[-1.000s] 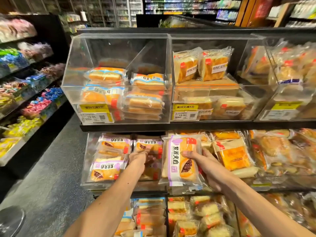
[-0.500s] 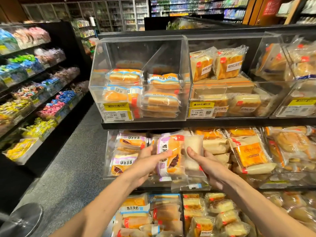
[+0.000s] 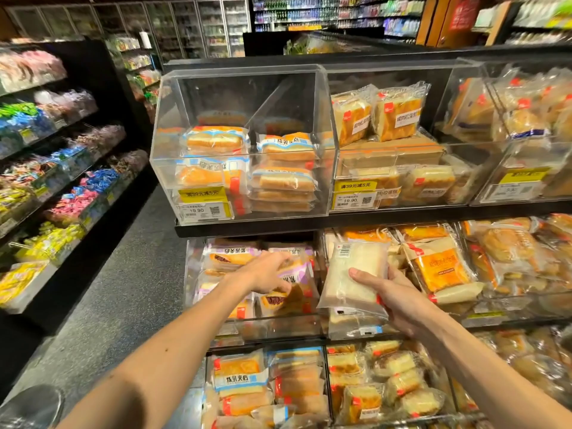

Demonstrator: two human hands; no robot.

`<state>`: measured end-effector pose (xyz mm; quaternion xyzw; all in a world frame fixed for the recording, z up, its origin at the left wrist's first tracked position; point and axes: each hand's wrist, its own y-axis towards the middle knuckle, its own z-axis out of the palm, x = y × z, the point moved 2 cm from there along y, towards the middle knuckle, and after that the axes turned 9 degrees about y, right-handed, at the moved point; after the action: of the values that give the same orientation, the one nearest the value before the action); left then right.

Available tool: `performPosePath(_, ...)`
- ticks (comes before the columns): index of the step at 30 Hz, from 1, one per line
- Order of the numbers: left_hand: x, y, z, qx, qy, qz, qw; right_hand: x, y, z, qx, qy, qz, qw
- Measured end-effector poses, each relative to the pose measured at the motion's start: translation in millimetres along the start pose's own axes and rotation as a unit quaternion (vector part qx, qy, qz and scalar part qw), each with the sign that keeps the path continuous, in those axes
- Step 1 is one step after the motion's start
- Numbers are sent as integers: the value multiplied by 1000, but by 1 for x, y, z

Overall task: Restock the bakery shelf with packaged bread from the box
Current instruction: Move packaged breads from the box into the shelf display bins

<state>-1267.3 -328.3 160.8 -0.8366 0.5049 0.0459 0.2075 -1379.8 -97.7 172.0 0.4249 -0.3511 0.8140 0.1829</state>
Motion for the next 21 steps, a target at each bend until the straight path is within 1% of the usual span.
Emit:
performPosePath(1, -2, 3, 4, 35, 12, -3, 999, 0, -1, 0, -4, -7, -3, 1000)
performPosePath(3, -8, 6, 11, 80, 28, -6, 996, 0, -3, 0, -9, -11, -6, 1000)
performPosePath(5, -12, 10, 18, 96, 36, -12, 995, 1, -5, 1, -10, -11, -3, 1000)
performPosePath(7, -15, 12, 23, 94, 34, -19, 995, 1, -6, 2, -13, -11, 0, 1000)
performPosePath(9, -18, 11, 29, 76, 30, -27, 996, 2, -8, 4, -11, -11, 2, 1000)
performPosePath(10, -21, 9, 30, 62, 52, -21, 997, 2, -9, 4, -11, -11, 2, 1000)
performPosePath(12, -25, 3, 30, 8, 135, 0, 991, 3, -11, 6, -10, -13, 6, 1000)
performPosePath(14, -25, -4, 30, -53, 230, 34, 971, 3, -12, 9, -11, -15, 4, 1000)
performPosePath(15, -23, -5, 32, -75, 251, 44, 964, 2, -13, 12, -12, -14, 3, 1000)
performPosePath(16, -21, -9, 33, -98, 233, 52, 966, 1, -13, 16, -13, -12, 3, 1000)
performPosePath(17, -24, -13, 31, -119, 183, 62, 974, 1, -14, 18, -12, -9, 1, 1000)
performPosePath(18, -24, -21, 25, -150, 84, 65, 983, -1, -15, 24, -12, -11, 0, 1000)
performPosePath(19, -29, -30, 16, -185, -17, 63, 981, -2, -17, 28, -11, -12, -5, 1000)
performPosePath(20, -32, -42, 8, -224, -108, 64, 967, -4, -18, 34, -11, -14, -8, 1000)
performPosePath(21, -32, -53, 2, -245, -180, 70, 950, -6, -18, 41, -8, -10, -11, 1000)
